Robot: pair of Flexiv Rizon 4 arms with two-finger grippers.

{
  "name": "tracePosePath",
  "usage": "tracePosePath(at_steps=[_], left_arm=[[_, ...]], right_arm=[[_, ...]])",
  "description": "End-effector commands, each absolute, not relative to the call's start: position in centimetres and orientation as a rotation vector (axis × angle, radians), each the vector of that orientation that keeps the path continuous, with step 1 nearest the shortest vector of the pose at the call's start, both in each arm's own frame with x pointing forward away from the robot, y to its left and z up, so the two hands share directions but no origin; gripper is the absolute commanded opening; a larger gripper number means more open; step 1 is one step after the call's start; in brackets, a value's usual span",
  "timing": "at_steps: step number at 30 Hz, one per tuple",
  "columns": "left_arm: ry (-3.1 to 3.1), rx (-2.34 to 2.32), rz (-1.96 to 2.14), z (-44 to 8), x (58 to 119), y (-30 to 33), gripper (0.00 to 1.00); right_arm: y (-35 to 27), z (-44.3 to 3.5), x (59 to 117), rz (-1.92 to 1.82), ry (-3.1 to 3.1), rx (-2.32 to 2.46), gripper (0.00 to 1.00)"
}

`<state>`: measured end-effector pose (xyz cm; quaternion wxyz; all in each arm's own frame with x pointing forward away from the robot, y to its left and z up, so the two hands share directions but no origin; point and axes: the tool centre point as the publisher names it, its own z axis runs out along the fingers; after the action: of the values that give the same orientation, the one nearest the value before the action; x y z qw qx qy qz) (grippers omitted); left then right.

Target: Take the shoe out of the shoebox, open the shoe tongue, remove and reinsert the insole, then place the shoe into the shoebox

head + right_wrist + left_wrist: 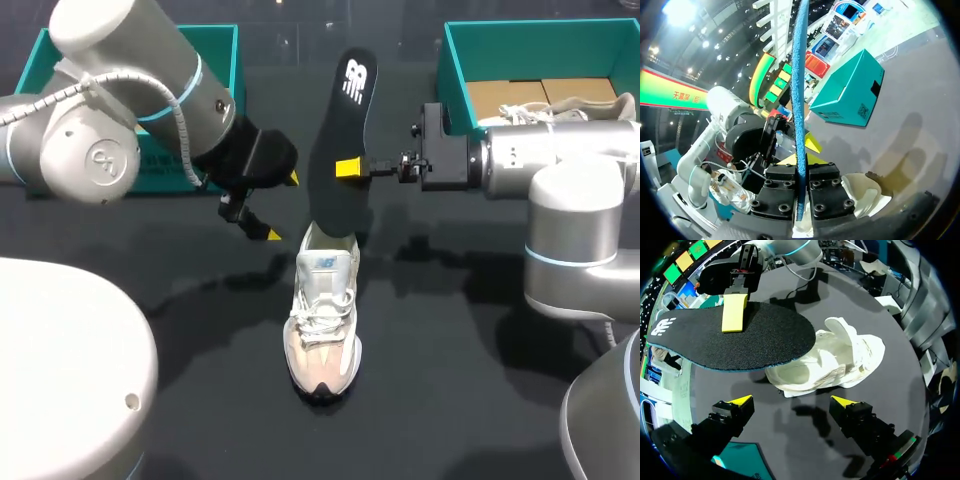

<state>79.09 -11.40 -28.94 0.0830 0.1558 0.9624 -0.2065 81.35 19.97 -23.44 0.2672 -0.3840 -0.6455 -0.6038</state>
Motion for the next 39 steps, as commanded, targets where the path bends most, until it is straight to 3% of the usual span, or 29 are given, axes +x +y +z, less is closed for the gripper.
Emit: tracePosePath(at_steps=[1,39], left_arm=[[2.871,0.474,-0.624,-29.2,78.7,-11.4,1.00],[2.977,0.185,-0.612,-35.1,77.5,-11.5,1.00]], right_arm=[[20.2,-23.5,81.4,-1.628,-1.744,-1.038,0.00],[21.3,-26.5,81.8,-1.798,-1.851,-0.746,0.00]])
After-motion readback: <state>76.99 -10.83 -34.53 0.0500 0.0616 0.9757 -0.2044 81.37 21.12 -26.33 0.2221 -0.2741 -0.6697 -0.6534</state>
